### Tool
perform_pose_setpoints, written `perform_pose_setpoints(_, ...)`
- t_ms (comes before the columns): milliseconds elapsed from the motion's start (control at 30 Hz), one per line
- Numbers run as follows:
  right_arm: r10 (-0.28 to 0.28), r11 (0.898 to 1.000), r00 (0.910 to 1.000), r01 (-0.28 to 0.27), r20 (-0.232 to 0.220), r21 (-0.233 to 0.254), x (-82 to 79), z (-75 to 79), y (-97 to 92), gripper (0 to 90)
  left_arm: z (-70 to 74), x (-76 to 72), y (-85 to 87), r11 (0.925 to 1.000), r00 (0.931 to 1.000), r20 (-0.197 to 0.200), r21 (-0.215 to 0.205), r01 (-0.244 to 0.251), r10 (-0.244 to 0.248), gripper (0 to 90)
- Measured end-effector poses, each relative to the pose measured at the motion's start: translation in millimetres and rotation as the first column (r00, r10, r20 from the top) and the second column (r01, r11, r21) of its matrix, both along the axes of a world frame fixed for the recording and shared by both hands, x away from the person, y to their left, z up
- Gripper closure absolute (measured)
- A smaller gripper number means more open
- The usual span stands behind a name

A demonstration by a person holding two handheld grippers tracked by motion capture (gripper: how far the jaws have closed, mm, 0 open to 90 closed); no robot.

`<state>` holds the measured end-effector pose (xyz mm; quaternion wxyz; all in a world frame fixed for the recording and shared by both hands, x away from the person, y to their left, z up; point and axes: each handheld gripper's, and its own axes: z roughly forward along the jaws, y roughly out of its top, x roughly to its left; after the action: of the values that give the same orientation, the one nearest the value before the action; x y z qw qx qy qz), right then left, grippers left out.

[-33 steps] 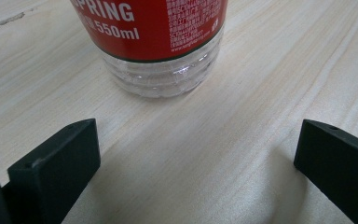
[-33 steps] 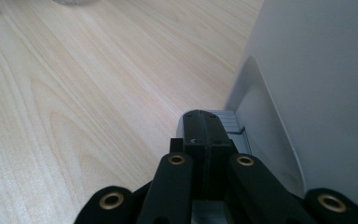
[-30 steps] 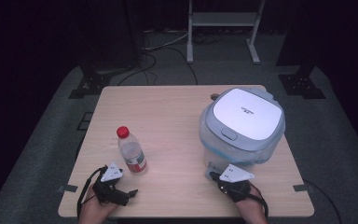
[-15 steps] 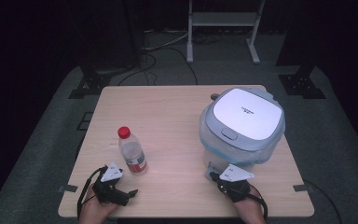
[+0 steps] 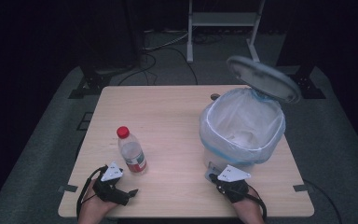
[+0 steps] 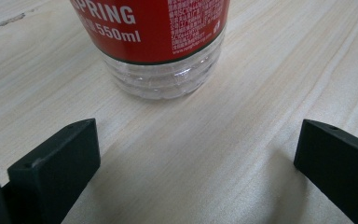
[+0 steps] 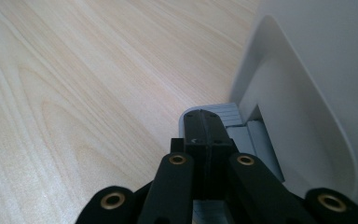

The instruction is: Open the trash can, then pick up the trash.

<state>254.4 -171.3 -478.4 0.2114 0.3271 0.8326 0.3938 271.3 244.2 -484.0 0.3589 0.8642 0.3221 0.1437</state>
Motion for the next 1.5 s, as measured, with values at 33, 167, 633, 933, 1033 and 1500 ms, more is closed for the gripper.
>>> perform_pose_setpoints(33,0.000,1.000,1.0000,0.000,-0.001,0.004,0.4,-0.3,-0.4,90.0,0.1,-0.1,0.0,1.0000,1.0000,0.000,0.002,0.000,0.000,0.0)
perform_pose_setpoints(167,-0.002,1.000,1.0000,0.002,-0.002,0.012,1.0,-1.1,-1.1,90.0,0.0,-0.2,-0.2,1.0000,1.0000,0.000,0.001,-0.002,0.002,0.0)
perform_pose_setpoints(633,-0.002,1.000,1.0000,0.002,0.000,0.017,0.8,-1.7,-1.6,89.9,1.1,-1.1,2.2,0.9999,1.0000,0.006,-0.014,0.002,-0.002,0.0)
perform_pose_setpoints(933,-0.004,1.000,1.0000,0.004,-0.004,0.016,0.9,-1.4,-1.5,89.9,5.4,-2.7,6.1,0.9990,0.9995,0.032,-0.045,-0.004,0.005,0.0)
perform_pose_setpoints(1033,-0.004,1.000,1.0000,0.004,-0.003,0.017,0.8,-1.5,-1.5,90.0,6.3,-3.3,6.7,0.9986,0.9994,0.035,-0.053,-0.003,0.005,0.0)
perform_pose_setpoints(1500,-0.008,1.000,1.0000,0.008,-0.003,0.023,0.5,-2.0,-1.9,90.0,17.5,-4.1,8.7,0.9953,0.9977,0.068,-0.097,0.005,0.002,0.0)
